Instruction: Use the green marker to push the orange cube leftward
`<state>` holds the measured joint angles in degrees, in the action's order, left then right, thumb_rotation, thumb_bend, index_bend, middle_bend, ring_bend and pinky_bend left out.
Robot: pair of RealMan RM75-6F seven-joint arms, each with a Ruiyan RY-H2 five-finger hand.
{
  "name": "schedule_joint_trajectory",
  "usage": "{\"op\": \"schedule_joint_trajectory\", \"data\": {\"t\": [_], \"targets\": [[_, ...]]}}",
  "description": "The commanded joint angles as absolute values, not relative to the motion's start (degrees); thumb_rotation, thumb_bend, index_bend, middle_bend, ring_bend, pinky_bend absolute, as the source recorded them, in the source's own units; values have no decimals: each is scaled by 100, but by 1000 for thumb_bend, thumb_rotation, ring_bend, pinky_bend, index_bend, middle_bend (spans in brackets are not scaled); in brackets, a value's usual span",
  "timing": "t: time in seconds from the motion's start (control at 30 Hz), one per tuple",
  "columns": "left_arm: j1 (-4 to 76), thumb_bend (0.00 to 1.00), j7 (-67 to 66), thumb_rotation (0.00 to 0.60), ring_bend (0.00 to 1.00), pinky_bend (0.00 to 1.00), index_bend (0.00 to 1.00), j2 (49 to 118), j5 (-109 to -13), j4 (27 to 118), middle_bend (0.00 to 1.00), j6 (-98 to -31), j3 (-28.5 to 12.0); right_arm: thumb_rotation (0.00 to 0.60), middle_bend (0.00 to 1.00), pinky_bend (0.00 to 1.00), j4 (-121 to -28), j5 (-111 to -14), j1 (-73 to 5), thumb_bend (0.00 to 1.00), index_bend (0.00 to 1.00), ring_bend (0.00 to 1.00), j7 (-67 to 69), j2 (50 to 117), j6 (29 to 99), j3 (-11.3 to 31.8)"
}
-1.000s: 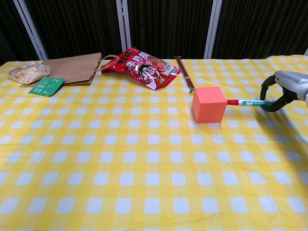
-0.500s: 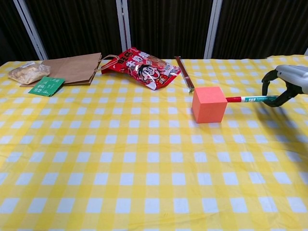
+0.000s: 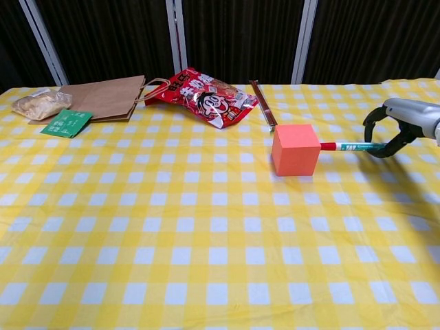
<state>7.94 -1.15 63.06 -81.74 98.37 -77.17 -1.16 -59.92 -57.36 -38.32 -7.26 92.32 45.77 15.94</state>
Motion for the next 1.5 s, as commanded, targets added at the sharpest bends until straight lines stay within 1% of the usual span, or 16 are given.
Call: {"op": "schedule_joint_trajectory", "data": {"t": [0.03, 0.53, 0.77, 1.07, 1.3, 1.5], "targets": [[798, 7, -112, 600, 0, 0, 0, 6302, -8172, 9837, 0, -7710, -115, 600, 215, 11, -5976, -5719, -3884, 567, 622, 18, -750, 9310, 4593, 1615], [821, 7, 24, 600, 0, 0, 0, 6231, -8196, 9861, 0, -7647, -90, 600, 217, 12, -6109, -5606, -4201, 567, 622, 21, -1049, 9703, 4728, 1742], [832, 7, 93, 600, 0, 0, 0, 6200, -8206, 9864, 0, -7619, -80, 600, 217, 13, -6230, -5544, -4271, 567, 622, 22, -1274, 9789, 4825, 1725], [824, 7, 115, 600, 0, 0, 0, 6186, -8219, 9868, 0, -7632, -68, 600, 217, 13, -6156, -5365, -4214, 566, 622, 22, -1407, 9740, 4883, 1714], [834, 7, 86, 600, 0, 0, 0, 6195, -8220, 9890, 0, -7622, -66, 600, 218, 13, -6336, -5343, -4195, 566, 622, 24, -1409, 9619, 4937, 1746], [854, 8, 74, 600, 0, 0, 0, 6186, -8211, 9909, 0, -7580, -59, 600, 218, 13, -6424, -5302, -4282, 567, 622, 25, -1492, 9697, 4940, 1771]]}}
